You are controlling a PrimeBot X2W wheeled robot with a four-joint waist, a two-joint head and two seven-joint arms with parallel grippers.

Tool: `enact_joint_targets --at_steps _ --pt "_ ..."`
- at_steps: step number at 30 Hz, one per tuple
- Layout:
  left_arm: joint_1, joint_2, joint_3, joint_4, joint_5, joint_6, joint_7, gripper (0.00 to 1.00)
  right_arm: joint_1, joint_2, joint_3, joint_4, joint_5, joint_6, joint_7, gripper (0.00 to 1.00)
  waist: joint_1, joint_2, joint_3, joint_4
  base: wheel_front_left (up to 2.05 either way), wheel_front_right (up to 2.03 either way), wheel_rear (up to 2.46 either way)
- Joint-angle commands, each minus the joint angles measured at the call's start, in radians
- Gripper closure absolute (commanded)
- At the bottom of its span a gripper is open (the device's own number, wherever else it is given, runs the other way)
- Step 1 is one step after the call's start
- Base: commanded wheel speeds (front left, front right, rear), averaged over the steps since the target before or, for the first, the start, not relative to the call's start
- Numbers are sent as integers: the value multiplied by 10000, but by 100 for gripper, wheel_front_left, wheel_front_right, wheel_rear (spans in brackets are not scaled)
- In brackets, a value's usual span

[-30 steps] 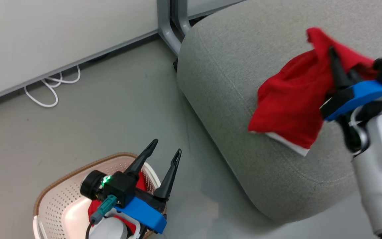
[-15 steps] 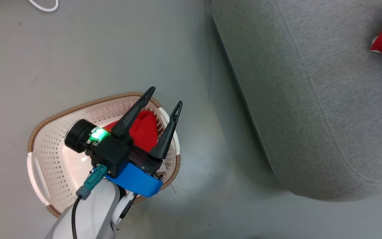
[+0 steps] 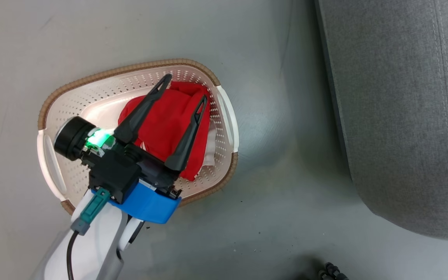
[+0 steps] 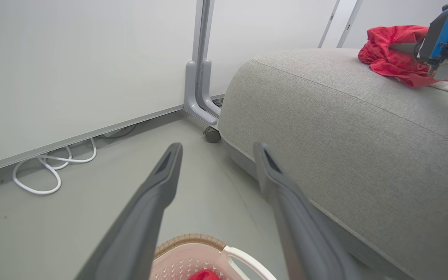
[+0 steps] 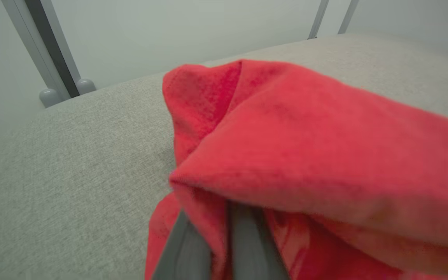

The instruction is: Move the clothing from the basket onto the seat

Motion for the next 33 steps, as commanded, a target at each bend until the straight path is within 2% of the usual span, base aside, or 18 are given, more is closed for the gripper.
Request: enact_joint_targets --at_steps 1,3,5,6,7,8,22,27,33 --pt "46 36 16 -61 79 -9 -31 0 -34 -33 -4 96 -70 1 -111 71 -2 1 -1 -10 0 0 0" --pt "95 68 -13 -46 82 -9 -31 0 -96 -36 82 315 -110 1 -211 74 -2 1 -40 -20 0 0 0" --pt "134 68 -39 2 82 -9 -31 0 -130 -74 210 474 -173 1 -276 67 -2 1 -109 -36 0 0 0" --pt "133 34 -56 16 82 -9 -31 0 -141 -110 266 547 -188 1 -312 47 -2 1 -154 -40 0 0 0" --pt "113 -2 -87 16 81 -9 -31 0 -151 -151 311 613 -182 1 -334 11 -2 1 -192 -42 0 0 0" --pt "89 -34 -113 30 78 -9 -31 0 -155 -183 356 673 -180 1 -361 0 -2 1 -236 -45 0 0 0" --pt "101 -267 -246 361 -349 -9 -30 0 121 -521 966 1407 236 1 -512 0 -2 1 -986 81 0 0 0" --pt "253 -493 -259 671 -634 -9 -30 0 683 -407 1329 1398 454 1 -533 0 -2 1 -1815 277 0 0 0" --pt "746 -897 -41 1150 -1077 -9 -29 0 2019 -297 1703 775 372 1 -531 0 -2 1 -3151 557 0 0 0"
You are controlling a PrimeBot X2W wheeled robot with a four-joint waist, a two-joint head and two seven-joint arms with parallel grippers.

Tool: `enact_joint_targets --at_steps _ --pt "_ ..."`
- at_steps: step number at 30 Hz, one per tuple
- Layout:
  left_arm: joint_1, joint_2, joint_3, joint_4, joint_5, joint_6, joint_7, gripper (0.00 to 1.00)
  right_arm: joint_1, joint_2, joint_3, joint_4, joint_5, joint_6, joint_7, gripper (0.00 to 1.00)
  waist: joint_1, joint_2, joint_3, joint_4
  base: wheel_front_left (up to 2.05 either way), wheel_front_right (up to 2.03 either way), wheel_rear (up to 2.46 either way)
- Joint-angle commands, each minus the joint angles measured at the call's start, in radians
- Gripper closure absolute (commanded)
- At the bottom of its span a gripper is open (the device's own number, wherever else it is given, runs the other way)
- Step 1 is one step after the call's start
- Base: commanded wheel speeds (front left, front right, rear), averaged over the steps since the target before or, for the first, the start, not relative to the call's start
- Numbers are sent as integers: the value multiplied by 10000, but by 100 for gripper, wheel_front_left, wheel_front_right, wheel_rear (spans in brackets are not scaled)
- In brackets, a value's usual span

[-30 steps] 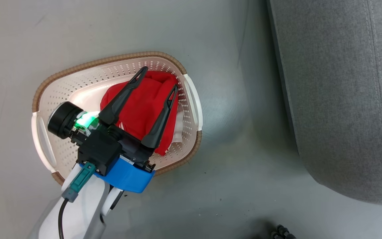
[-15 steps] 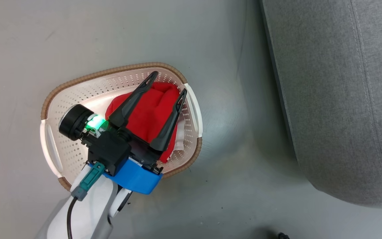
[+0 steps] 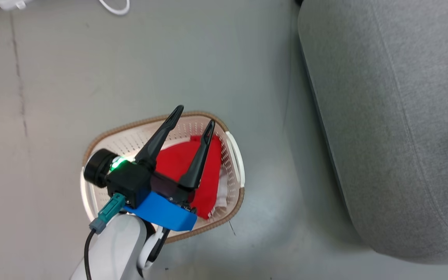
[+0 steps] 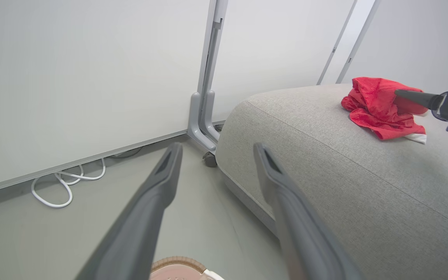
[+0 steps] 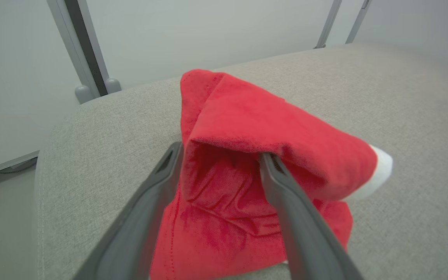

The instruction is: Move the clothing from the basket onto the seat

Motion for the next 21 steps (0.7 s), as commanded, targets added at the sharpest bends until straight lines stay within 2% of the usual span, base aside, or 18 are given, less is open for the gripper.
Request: enact_joint_targets --at_steps 1,4,11,21 --pt "228 -71 132 155 -118 -9 -27 0 457 143 107 -208 -111 1 -33 0 0 0 -924 246 0 0 0" --pt "628 -205 374 443 -322 -9 -29 0 1195 391 133 -760 -234 1 -35 0 0 0 -1636 311 0 0 0" --pt "1599 -470 1175 1145 -545 -9 -29 0 3076 1627 326 -2376 -886 1 -35 0 0 0 -3233 405 0 0 0" --pt "2371 -685 2655 1777 -383 -9 -27 0 4739 2908 1508 -4279 -1090 1 462 0 0 0 -4194 550 0 0 0"
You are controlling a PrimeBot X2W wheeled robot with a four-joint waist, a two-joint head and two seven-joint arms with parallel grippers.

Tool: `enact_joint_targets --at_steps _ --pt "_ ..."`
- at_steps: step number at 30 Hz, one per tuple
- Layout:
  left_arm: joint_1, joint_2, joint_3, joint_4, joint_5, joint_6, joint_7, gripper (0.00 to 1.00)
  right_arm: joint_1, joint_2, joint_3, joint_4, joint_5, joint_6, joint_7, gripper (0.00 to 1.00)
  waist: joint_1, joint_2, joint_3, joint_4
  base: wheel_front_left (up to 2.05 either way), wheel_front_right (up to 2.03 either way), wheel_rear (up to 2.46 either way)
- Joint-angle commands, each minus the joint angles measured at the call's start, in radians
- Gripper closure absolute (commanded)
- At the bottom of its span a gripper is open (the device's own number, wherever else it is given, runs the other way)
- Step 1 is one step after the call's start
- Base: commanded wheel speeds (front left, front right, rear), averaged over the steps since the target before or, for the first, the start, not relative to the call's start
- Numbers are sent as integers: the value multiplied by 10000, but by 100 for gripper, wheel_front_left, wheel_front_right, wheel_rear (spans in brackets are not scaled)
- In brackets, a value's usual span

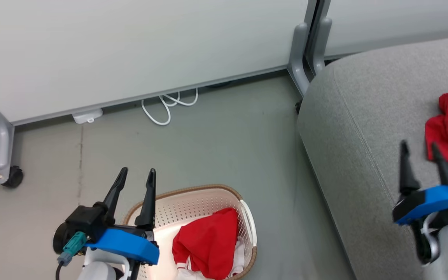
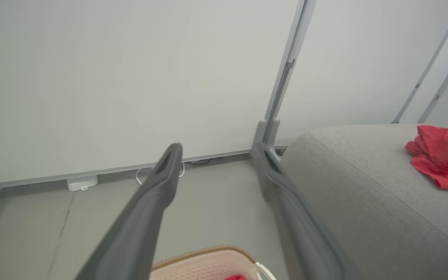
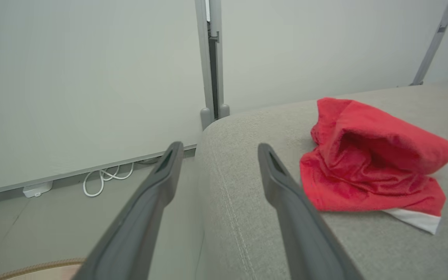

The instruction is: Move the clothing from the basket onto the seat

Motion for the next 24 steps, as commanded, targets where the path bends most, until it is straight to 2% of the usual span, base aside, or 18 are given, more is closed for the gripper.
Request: enact_joint_targets --at_steps 1,7,14,24 --pt "143 -38 234 78 54 -9 -27 0 396 154 249 -356 66 1 175 0 3 -1 -240 157 0 0 0" --pt "393 -171 934 189 188 -9 -27 0 1366 482 1078 -1557 61 1 651 0 3 -1 -541 552 0 0 0" --pt "636 -262 1266 388 324 -9 -29 0 2362 753 1425 -2731 -67 1 942 0 3 -1 -803 1219 0 0 0" --pt "1049 -217 1550 602 452 -9 -27 0 3226 929 1765 -3566 -16 1 1384 0 3 -1 -1157 1774 0 0 0"
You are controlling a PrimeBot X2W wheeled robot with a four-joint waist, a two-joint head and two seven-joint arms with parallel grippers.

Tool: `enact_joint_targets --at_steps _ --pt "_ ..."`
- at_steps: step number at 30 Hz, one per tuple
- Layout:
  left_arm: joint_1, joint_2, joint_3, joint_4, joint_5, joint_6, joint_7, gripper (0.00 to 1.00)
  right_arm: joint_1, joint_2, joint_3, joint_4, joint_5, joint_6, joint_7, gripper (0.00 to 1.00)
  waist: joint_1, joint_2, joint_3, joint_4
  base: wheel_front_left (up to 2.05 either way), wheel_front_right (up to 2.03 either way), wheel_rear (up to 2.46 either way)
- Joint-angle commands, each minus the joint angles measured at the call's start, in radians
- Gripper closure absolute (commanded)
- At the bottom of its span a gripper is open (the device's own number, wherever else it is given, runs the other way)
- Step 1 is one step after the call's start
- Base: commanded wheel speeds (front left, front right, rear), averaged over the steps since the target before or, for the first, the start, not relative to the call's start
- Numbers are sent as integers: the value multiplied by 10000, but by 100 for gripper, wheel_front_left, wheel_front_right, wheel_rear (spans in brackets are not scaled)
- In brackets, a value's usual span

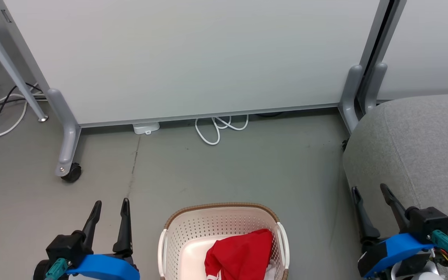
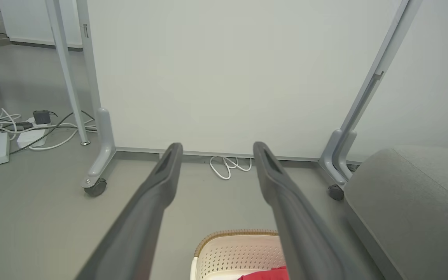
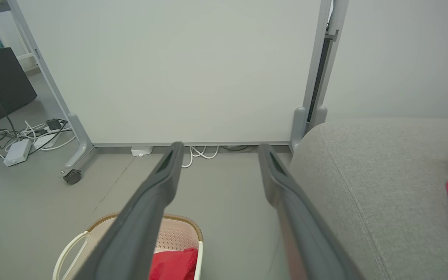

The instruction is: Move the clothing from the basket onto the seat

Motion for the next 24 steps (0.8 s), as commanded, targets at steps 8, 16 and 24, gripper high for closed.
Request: enact_joint_targets --at_steps 8,16,24 --pt "154 68 122 28 102 -9 -28 0 316 50 98 -217 140 1 7 0 2 -1 -140 175 0 0 0" --pt "138 -17 56 32 97 -9 -28 0 357 51 140 -328 101 1 27 0 2 -1 -205 168 0 0 0" --pt "162 -22 34 36 42 -9 -28 0 294 51 376 -261 264 1 126 0 2 -1 -156 54 0 0 0"
